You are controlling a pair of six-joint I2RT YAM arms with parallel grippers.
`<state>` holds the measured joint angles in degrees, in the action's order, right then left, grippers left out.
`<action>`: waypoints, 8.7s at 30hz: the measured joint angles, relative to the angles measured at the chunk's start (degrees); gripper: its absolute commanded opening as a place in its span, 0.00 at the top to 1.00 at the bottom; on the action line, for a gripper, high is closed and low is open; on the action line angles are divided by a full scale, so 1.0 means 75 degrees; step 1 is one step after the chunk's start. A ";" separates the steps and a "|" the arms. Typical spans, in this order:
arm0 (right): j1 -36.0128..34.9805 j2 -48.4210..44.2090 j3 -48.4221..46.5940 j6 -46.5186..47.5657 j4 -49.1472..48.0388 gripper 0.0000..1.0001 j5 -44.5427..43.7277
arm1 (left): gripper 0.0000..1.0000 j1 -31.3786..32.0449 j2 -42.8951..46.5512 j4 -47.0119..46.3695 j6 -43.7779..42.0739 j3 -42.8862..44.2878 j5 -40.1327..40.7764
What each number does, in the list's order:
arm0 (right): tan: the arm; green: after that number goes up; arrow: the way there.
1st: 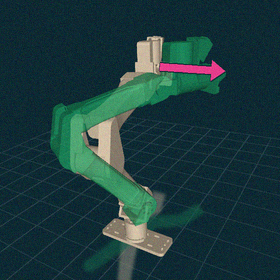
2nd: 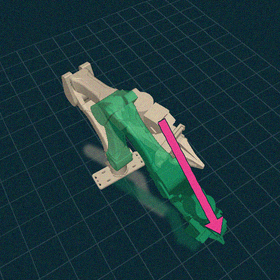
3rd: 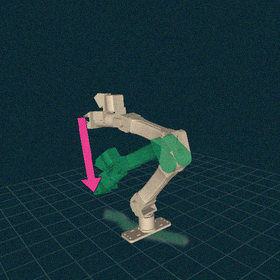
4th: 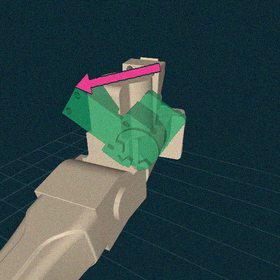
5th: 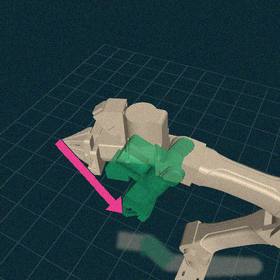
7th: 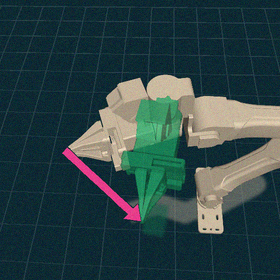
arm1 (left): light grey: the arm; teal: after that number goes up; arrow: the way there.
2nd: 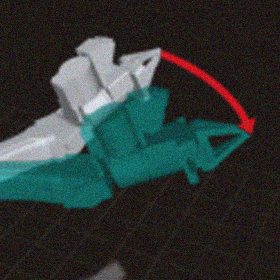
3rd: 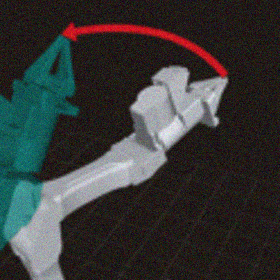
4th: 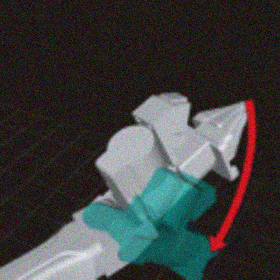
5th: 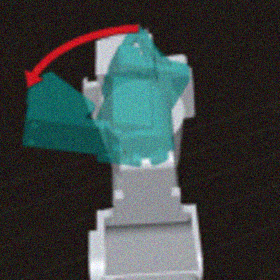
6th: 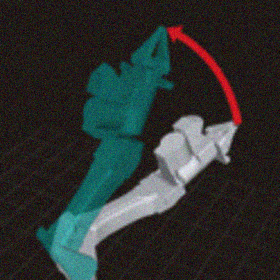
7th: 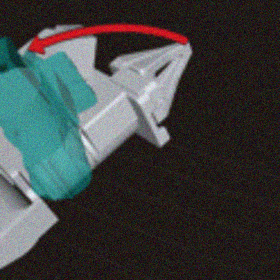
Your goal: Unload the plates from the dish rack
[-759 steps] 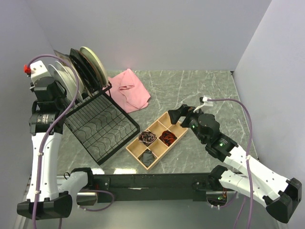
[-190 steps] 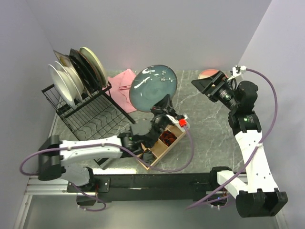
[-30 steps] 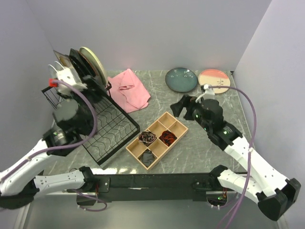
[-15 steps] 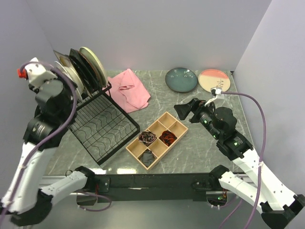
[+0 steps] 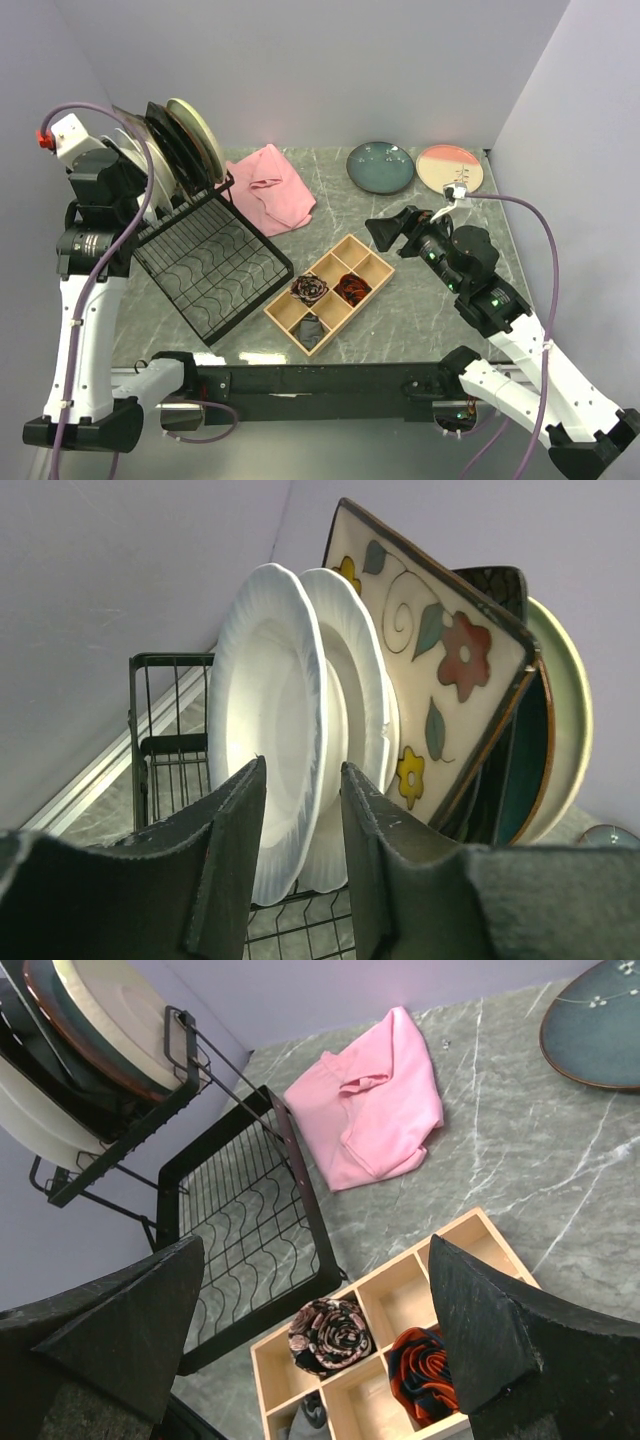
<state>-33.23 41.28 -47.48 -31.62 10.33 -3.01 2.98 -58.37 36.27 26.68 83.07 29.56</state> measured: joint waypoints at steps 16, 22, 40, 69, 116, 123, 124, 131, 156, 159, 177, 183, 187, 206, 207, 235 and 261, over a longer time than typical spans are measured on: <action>0.0000 -0.0067 0.0029 0.0064 -0.0006 0.02 -0.0050 | 0.58 -0.0956 0.0125 -0.0452 0.0023 -0.0699 -0.1405; 0.0000 -0.0070 0.0029 0.0085 -0.0006 0.02 -0.0055 | 0.62 -0.1067 0.0038 -0.0624 0.0020 -0.0819 -0.1737; 0.0000 -0.0090 0.0038 0.0087 -0.0006 0.01 -0.0085 | 0.85 -0.1102 -0.0082 -0.1000 -0.0055 -0.1160 -0.2066; 0.0000 -0.0122 0.0111 0.0137 -0.0012 0.01 -0.0140 | 0.99 -0.1102 -0.0434 -0.0140 -0.1169 -0.0119 -0.2017; 0.0000 -0.0131 0.0125 0.0166 -0.0009 0.01 -0.0280 | 0.99 -0.1139 0.0198 0.1413 -0.1661 0.2975 -0.2719; 0.0000 -0.0122 0.0122 0.0140 -0.0012 0.01 -0.0283 | 0.99 -0.1145 0.0259 0.0764 -0.1667 0.4042 -0.3523; 0.0000 -0.0117 0.0122 0.0140 -0.0012 0.01 -0.0286 | 0.99 -0.1154 0.0254 0.0667 -0.1684 0.4164 -0.3567; 0.0000 0.0047 0.0050 0.0149 -0.0003 0.01 -0.0347 | 0.99 -0.1224 -0.0312 -0.0312 -0.1737 0.5109 -0.4170; 0.0000 0.0828 -0.0096 -0.0006 -0.0061 0.02 -0.0635 | 0.99 0.3153 -0.2285 -0.2579 -0.3179 0.4520 -0.3867; 0.0000 0.0813 -0.0114 -0.0009 -0.0047 0.02 -0.0737 | 0.99 0.4398 -0.2419 -0.3037 -0.3987 0.4100 -0.3212; 0.2439 0.0866 -0.2025 -0.1067 0.0516 0.08 0.1358 | 0.99 0.9696 -0.2445 -0.8999 -1.0657 -0.3010 0.1157; 0.2439 0.1122 -0.2113 -0.1139 0.0504 0.13 0.2792 | 0.99 1.0188 -0.3421 -1.1782 -1.2619 -0.3529 0.1926; 0.2451 0.1486 -0.2034 -0.1154 0.0481 0.15 0.3281 | 0.99 1.0436 -0.4275 -1.3333 -1.3930 -0.3678 0.2218; 0.2474 0.2075 -0.1195 -0.1157 0.0079 0.52 0.4202 | 0.99 1.0576 -0.5963 -1.4303 -1.5594 -0.3800 0.2261; 0.2474 0.2081 -0.1134 -0.1116 0.0006 0.52 0.4246 | 0.99 1.0576 -0.5963 -1.4289 -1.5583 -0.3800 0.2261; 0.2538 0.2226 0.0015 -0.1821 -0.1192 1.00 0.5082 | 0.32 1.0689 -0.6330 -1.4577 -1.5743 -0.3500 0.2646; 0.3576 0.4319 -0.0749 -0.2396 -0.3328 1.00 0.4954 | 0.01 1.0899 -0.2553 -0.8568 -0.5928 -0.3080 0.1122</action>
<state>-6.42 73.67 -53.10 -49.58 -14.63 34.15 84.73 -77.52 -27.99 -17.78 59.96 37.98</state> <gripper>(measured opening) 0.058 0.996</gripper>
